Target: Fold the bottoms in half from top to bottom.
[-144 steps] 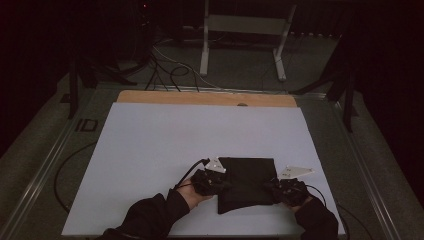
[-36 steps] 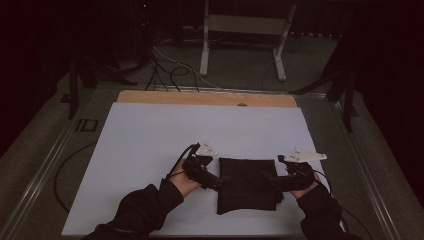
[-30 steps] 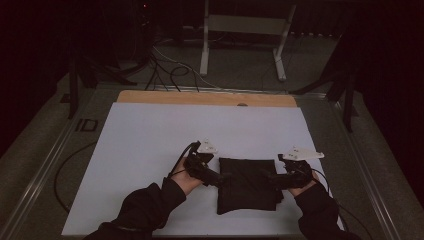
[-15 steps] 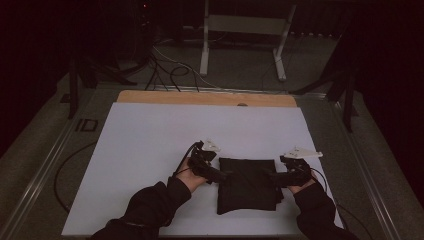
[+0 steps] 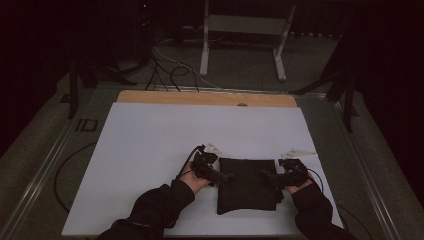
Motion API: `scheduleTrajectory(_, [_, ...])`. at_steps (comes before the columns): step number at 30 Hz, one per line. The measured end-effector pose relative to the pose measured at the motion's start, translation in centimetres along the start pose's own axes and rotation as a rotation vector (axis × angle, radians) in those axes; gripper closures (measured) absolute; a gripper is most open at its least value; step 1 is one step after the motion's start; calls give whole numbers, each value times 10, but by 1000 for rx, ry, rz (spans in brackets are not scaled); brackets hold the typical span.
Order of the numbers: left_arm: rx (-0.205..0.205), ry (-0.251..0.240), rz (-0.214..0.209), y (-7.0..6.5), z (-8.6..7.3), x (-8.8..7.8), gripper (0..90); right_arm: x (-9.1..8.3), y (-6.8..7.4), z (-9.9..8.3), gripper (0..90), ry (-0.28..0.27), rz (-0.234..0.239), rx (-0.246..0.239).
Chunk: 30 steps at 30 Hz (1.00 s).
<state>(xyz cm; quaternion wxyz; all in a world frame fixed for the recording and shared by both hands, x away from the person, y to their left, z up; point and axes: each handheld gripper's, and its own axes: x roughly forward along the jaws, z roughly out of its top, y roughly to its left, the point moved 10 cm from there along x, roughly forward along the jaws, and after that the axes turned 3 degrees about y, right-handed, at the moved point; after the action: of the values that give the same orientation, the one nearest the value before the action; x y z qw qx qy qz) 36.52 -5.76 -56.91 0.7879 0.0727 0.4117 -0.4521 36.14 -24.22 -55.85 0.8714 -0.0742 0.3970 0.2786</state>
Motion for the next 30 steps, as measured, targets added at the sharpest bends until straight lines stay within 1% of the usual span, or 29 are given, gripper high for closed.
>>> scheduleTrajectory(1, [0, 0, 0, 0, 0, 0, 1, 0, 0, 0, 133, 0, 0, 0])
scheduleTrajectory(2, [-7, 9, -9, 0, -2, 3, 1, 1, -2, -1, 131, 3, -10, -3])
scheduleTrajectory(3, [-14, 10, -9, 0, -4, 4, 2, 4, -2, -3, 127, 21, -17, 1])
scheduleTrajectory(5, [-25, 10, -12, 1, -5, 6, 2, 6, -3, -6, 126, 39, -28, 5])
scheduleTrajectory(7, [-37, 7, -26, 1, -7, 8, 1, 9, -3, -8, 126, 52, -23, 21])
scheduleTrajectory(8, [-43, 5, -26, 1, -7, 9, 2, 10, -4, -8, 126, 51, -28, 22])
scheduleTrajectory(11, [-33, 8, -21, 3, -8, 11, 2, 11, -4, -10, 126, 56, -25, 28])
scheduleTrajectory(12, [-36, 9, -26, 3, -8, 12, 2, 12, -4, -11, 125, 60, -28, 30])
scheduleTrajectory(13, [-47, 12, -37, 2, -8, 14, 2, 13, -4, -11, 125, 61, -29, 29])
scheduleTrajectory(14, [-49, 22, -44, 2, -9, 14, 2, 13, -4, -12, 125, 65, -26, 31])
scheduleTrajectory(15, [-55, 40, -50, 2, -11, 15, 2, 14, -4, -13, 125, 68, -21, 33])
scheduleTrajectory(16, [-69, 42, -52, 2, -12, 16, 2, 15, -4, -14, 125, 72, -17, 34])
scheduleTrajectory(17, [-66, 37, -47, 2, -12, 17, 2, 16, -4, -15, 128, 79, -23, 41])
scheduleTrajectory(19, [-58, 41, -41, 2, -12, 17, 2, 17, -4, -16, 129, 84, -21, 36])
scheduleTrajectory(20, [-65, 38, -49, 1, -12, 17, 2, 18, -3, -16, 129, 89, -19, 40])
scheduleTrajectory(21, [-69, 34, -66, -1, -11, 18, 2, 19, -3, -17, 132, 94, -22, 40])
scheduleTrajectory(24, [-47, 45, -38, -2, -13, 18, 4, 20, -3, -19, 133, 106, -25, 43])
scheduleTrajectory(25, [-53, 44, -28, -1, -13, 18, 12, 20, -3, -20, 133, 111, -25, 43])
scheduleTrajectory(26, [-53, 44, -28, -1, -13, 18, 36, 20, -3, -20, 133, 111, -25, 43])
scheduleTrajectory(27, [-77, 18, -32, 2, -11, 17, 86, 21, -3, -21, 136, 118, -26, 49])
scheduleTrajectory(28, [-82, 11, -42, 2, -11, 16, 89, 22, -3, -22, 136, 123, -30, 50])
scheduleTrajectory(30, [-82, 9, -36, 4, -11, 16, 119, 23, -3, -24, 142, 132, -27, 64])
